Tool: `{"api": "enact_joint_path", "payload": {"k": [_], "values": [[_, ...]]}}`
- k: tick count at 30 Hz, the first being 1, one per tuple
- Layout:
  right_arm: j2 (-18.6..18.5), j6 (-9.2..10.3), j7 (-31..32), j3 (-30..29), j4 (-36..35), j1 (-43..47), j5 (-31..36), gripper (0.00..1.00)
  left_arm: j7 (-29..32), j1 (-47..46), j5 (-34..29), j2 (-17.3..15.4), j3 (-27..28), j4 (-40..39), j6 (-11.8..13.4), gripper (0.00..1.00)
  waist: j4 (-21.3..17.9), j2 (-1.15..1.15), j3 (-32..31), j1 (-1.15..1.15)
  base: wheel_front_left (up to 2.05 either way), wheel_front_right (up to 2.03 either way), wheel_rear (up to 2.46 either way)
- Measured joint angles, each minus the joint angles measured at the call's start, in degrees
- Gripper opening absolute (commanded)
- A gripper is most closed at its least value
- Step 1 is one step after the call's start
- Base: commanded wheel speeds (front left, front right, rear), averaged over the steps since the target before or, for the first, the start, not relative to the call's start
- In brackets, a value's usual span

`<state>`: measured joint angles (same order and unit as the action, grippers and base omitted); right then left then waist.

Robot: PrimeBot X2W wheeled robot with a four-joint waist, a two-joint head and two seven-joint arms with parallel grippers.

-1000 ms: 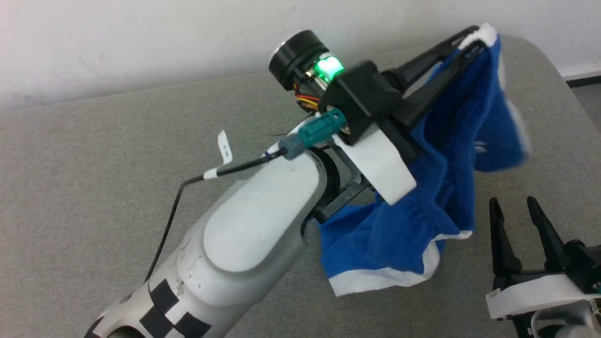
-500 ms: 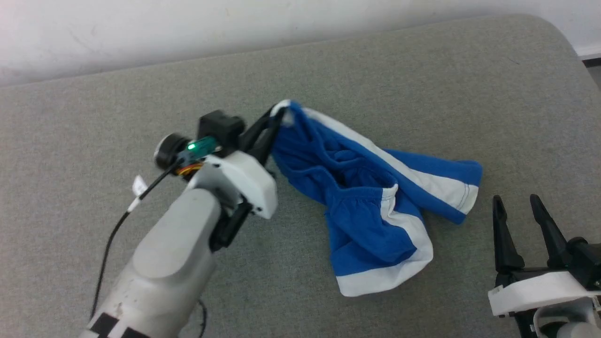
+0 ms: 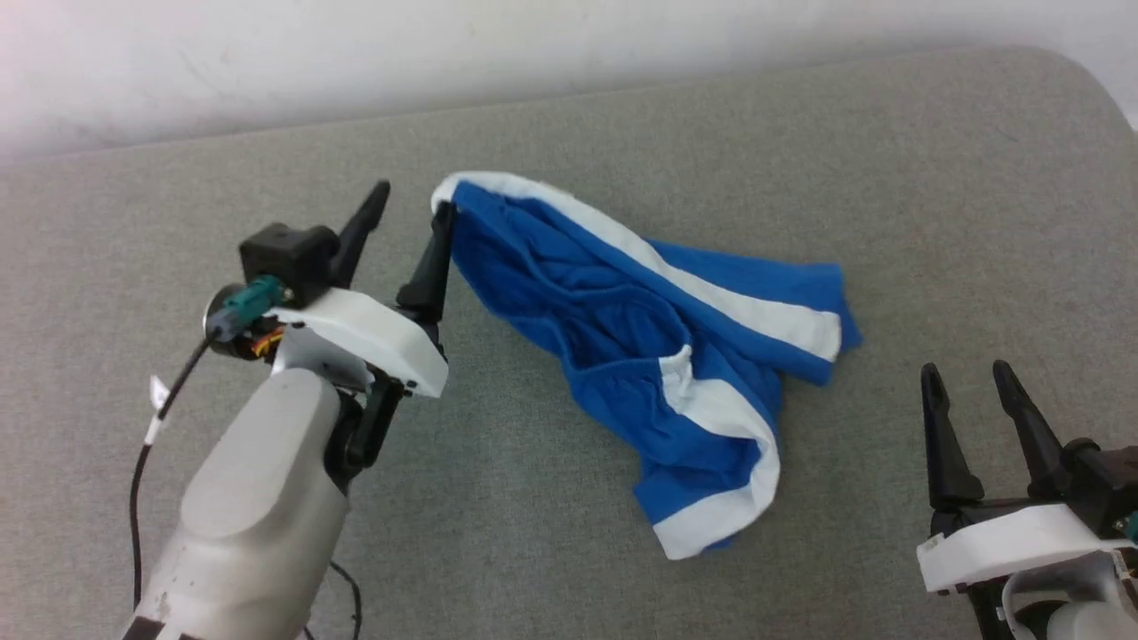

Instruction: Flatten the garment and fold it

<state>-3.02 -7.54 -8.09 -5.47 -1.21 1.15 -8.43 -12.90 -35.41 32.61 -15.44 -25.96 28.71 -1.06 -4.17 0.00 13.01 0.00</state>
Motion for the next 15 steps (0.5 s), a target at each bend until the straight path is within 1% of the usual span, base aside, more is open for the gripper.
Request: {"api": "enact_joint_path", "payload": {"k": [4, 6, 8, 11, 13, 15], "values": [[0.0, 0.01, 0.38, 0.05, 0.1, 0.31, 0.08, 1.0, 0.03, 3.63, 1.98, -0.88, 1.56, -6.75, 0.03, 1.0, 0.26, 0.0, -1.79, 0.0, 0.0, 0.0, 0.0], [-0.01, 0.01, 0.52, 0.05, 0.12, 0.81, 0.08, 1.0, 2.15, 7.28, 2.97, -1.78, 1.34, -10.07, 0.29, 1.0, 0.37, 0.0, -2.7, -0.01, 0.0, 0.0, 0.0], [0.0, 0.01, 0.54, 0.04, 0.07, 1.48, 0.07, 1.0, 4.1, 11.34, 3.11, -3.24, 1.21, -13.27, 1.64, 1.0, 0.5, 0.0, -3.55, -0.01, 0.0, 0.0, 0.0], [-0.02, 0.01, 0.59, 0.0, 0.01, 2.44, -0.05, 1.0, 7.12, 16.25, 2.58, -6.54, 0.91, -16.07, 4.02, 1.0, 0.9, 0.0, -4.47, -0.01, 0.0, 0.0, 0.0], [-0.01, 0.0, 1.01, 0.23, -0.01, 2.75, -0.12, 1.0, 9.13, 19.02, 2.67, -7.77, 0.55, -17.36, 4.75, 1.0, 1.33, 0.0, -4.77, -0.01, 0.0, 0.0, 0.0], [0.0, 0.0, 1.05, 0.4, -0.12, 2.74, -0.12, 1.0, 11.43, 21.23, 3.13, -8.28, -0.05, -18.49, 5.26, 1.0, 1.73, 0.0, -4.9, -0.01, 0.0, 0.0, 0.0]]}}
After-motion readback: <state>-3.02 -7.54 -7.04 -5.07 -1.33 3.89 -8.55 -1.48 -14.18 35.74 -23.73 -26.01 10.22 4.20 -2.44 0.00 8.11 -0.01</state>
